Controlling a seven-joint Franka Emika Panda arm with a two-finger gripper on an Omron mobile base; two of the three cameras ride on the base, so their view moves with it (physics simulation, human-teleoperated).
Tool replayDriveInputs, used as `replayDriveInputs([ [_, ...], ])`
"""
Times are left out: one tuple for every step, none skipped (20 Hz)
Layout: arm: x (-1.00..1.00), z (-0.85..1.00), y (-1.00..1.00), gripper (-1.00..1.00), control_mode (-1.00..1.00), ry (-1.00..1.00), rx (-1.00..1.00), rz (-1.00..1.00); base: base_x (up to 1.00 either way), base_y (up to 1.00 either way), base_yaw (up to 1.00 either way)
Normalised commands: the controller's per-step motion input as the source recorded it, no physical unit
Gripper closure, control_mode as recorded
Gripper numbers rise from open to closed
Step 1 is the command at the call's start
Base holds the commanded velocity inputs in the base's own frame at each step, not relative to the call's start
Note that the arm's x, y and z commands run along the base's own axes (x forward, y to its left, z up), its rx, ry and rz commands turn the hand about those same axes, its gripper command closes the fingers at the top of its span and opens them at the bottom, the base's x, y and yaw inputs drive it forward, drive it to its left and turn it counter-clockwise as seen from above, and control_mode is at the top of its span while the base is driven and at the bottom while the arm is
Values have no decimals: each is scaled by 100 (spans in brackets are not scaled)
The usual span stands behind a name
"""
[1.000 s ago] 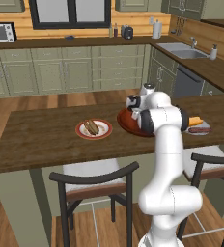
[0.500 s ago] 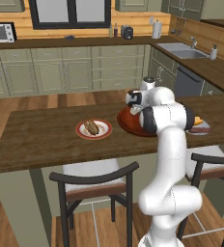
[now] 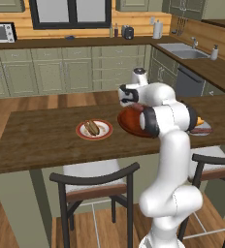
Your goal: Place one bun and one sausage from the bowl on each plate.
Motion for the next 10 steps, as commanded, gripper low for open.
replayDriveInputs([
  [-12, 49, 66, 100, -100, -15, 0, -21, 0, 0, 0],
  [-24, 29, 71, 100, -100, -23, 0, -22, 0, 0, 0],
  [-41, 4, 70, 100, -100, -30, 0, -21, 0, 0, 0],
  [-41, 0, 62, 100, -100, -28, 3, -17, 0, 0, 0],
  [-48, 0, 51, 100, -100, -25, 9, -17, 0, 0, 0],
  [-58, 0, 52, 100, -100, -20, 10, -15, 0, 0, 0],
  [-69, 0, 37, 100, -100, -23, 15, -6, 0, 0, 0],
  [-68, -12, 27, 100, -100, -25, 21, -3, 0, 0, 0],
  [-39, -26, 17, 100, -100, -20, 25, -3, 0, 0, 0],
  [-45, -14, 27, 100, -100, -17, 23, -2, 0, 0, 0],
])
